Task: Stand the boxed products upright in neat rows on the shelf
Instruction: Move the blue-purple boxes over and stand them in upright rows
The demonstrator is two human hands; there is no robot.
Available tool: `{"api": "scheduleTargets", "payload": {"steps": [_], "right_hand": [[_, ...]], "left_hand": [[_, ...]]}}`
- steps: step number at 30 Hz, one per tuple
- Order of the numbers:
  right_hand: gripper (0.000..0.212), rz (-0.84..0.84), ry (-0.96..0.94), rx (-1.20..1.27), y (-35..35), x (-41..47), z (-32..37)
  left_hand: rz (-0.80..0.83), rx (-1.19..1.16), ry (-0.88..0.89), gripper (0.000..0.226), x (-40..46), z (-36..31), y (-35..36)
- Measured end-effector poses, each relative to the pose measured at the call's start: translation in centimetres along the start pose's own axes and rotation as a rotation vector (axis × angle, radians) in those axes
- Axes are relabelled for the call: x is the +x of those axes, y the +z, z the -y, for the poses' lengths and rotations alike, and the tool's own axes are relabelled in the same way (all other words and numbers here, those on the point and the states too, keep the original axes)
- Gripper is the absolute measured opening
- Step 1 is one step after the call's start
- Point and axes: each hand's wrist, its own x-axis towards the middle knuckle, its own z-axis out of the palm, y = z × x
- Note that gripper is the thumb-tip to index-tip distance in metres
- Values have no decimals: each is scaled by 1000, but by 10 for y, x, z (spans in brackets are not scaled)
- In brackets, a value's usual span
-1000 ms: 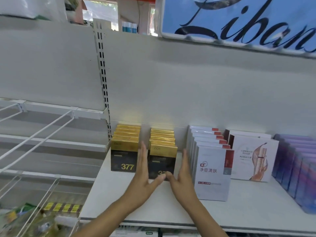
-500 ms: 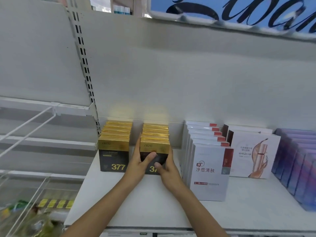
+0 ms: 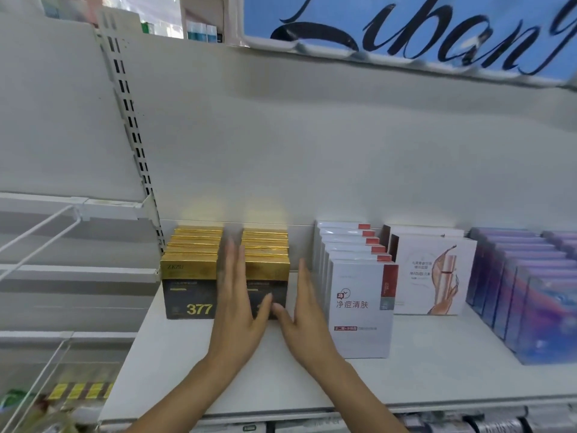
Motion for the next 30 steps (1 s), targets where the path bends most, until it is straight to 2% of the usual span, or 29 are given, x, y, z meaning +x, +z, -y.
{"api": "scheduleTargets", "payload": {"steps": [2, 3, 5, 7, 10, 13, 16, 18, 21, 25, 30], "right_hand": [[78, -89, -184, -116, -22, -20, 4], [77, -173, -289, -175, -35, -29, 3], [80, -347, -403, -266, -60, -41, -12], [89, -438, -325, -235, -84, -48, -35], [96, -322, -78, -20, -108, -54, -69], [85, -95, 35, 158, -122, -51, -94], [77, 115, 84, 225, -129, -47, -106], [74, 185, 92, 225, -132, -42, -113], [73, 173, 63, 181, -130, -26, -116], [71, 118, 53, 216, -123, -2, -122], [69, 129, 104, 389, -130, 16, -125]], "left_hand": [[47, 6, 141, 86, -7, -20, -1], [112, -36, 156, 84, -12, -29, 2], [270, -170, 66, 89, -20, -43, 14], [383, -259, -64, 100, -26, -51, 36], [450, -299, -167, 120, -31, -51, 71], [453, -358, -248, 130, -28, -46, 96], [454, -453, -303, 122, -24, -44, 108], [475, -512, -335, 114, -23, -44, 111], [441, -527, -368, 102, -15, -41, 116], [305, -536, -394, 91, 7, -43, 122], [222, -629, -470, 114, 25, -54, 123]]}}
